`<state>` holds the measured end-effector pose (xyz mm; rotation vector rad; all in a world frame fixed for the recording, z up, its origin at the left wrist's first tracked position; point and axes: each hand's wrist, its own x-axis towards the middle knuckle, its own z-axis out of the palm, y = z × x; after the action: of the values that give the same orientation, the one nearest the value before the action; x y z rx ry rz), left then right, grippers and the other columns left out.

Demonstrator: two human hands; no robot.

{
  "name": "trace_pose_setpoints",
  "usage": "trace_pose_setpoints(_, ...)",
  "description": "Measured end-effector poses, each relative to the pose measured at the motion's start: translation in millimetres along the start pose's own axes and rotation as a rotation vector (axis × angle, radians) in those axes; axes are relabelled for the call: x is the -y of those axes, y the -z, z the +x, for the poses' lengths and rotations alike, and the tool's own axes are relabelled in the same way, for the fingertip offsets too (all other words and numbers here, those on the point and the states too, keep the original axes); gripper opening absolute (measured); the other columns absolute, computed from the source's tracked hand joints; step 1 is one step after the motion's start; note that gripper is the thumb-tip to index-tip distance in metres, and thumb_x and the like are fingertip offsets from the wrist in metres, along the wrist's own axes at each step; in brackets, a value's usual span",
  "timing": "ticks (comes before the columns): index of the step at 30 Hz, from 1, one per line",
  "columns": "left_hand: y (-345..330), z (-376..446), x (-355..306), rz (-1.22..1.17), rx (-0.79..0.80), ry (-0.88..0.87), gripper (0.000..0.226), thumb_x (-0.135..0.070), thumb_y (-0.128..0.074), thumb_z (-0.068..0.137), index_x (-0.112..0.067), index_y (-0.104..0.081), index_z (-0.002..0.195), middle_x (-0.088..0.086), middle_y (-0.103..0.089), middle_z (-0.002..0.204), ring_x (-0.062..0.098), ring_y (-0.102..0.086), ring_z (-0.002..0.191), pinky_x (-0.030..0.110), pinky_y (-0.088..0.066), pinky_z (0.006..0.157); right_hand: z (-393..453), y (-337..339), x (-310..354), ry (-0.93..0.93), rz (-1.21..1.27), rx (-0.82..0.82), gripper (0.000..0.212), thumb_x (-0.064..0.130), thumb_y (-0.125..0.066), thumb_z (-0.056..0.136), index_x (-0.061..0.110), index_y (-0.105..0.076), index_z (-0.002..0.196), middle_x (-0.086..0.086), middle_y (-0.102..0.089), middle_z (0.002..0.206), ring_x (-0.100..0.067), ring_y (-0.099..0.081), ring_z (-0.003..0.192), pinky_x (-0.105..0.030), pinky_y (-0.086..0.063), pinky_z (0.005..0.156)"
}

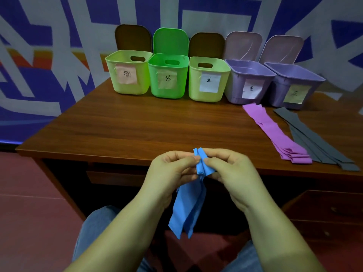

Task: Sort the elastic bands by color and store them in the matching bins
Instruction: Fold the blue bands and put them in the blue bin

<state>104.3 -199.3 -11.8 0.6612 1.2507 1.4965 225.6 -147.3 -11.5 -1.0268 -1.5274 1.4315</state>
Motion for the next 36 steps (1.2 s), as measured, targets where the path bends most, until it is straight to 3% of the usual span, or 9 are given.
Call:
trace_pose_setpoints(6, 2.4, 5.1, 2.1, -0.018, -0.025, 0.001, 0.008, -0.006, -0.069, 0.081, -0.009, -0.067, 0.074, 0.005, -0.070, 0.064, 0.008, -0.065, 0.055, 0.018, -0.053, 0.053, 0.8, -1.2, -1.6, 0.075, -0.056, -0.043, 0.026, -0.001, -0.065, 0.082, 0.024, -0.075, 0.082, 0.000, -0.075, 0.085, -0.018, -0.071, 0.085, -0.038, -0.057, 0.084)
trace_pose_setpoints(14, 0.1, 10.2, 5.6, -0.033, -0.043, 0.016, 0.008, -0.006, -0.069, 0.080, -0.009, -0.067, 0.073, 0.008, -0.071, 0.068, 0.011, -0.067, 0.060, 0.019, -0.054, 0.055, 5.1, -4.4, -8.1, 0.040, 0.012, -0.083, 0.026, -0.003, -0.063, 0.083, 0.021, -0.073, 0.078, -0.005, -0.074, 0.079, -0.020, -0.071, 0.077, -0.038, -0.059, 0.075)
trace_pose_setpoints(20, -4.7, 15.2, 3.3, -0.037, -0.042, 0.021, 0.009, -0.004, -0.067, 0.081, -0.008, -0.067, 0.074, 0.010, -0.072, 0.070, 0.010, -0.067, 0.059, 0.017, -0.053, 0.052, 7.2, -3.2, -8.0, 0.065, 0.021, -0.069, 0.026, -0.005, -0.061, 0.084, 0.019, -0.073, 0.085, 0.002, -0.075, 0.081, -0.009, -0.071, 0.077, -0.025, -0.057, 0.072)
trace_pose_setpoints(28, -7.1, 19.1, -2.5, -0.087, -0.035, 0.055, 0.007, -0.004, -0.067, 0.081, -0.007, -0.066, 0.074, 0.007, -0.071, 0.066, 0.009, -0.066, 0.056, 0.017, -0.054, 0.052, 7.8, -4.6, -9.3, 0.032, 0.135, -0.066, 0.027, -0.003, -0.061, 0.084, 0.019, -0.075, 0.090, 0.000, -0.075, 0.093, -0.014, -0.070, 0.094, -0.038, -0.053, 0.091)
trace_pose_setpoints(36, -8.1, 18.9, -4.6, -0.096, -0.015, 0.061, 0.010, -0.004, -0.066, 0.081, -0.010, -0.067, 0.073, 0.004, -0.071, 0.064, 0.007, -0.066, 0.056, 0.017, -0.053, 0.053, 9.0, -5.9, -9.3, 0.023, 0.163, -0.077, 0.025, -0.003, -0.058, 0.087, 0.015, -0.074, 0.094, -0.004, -0.075, 0.096, -0.017, -0.069, 0.097, -0.040, -0.052, 0.095)
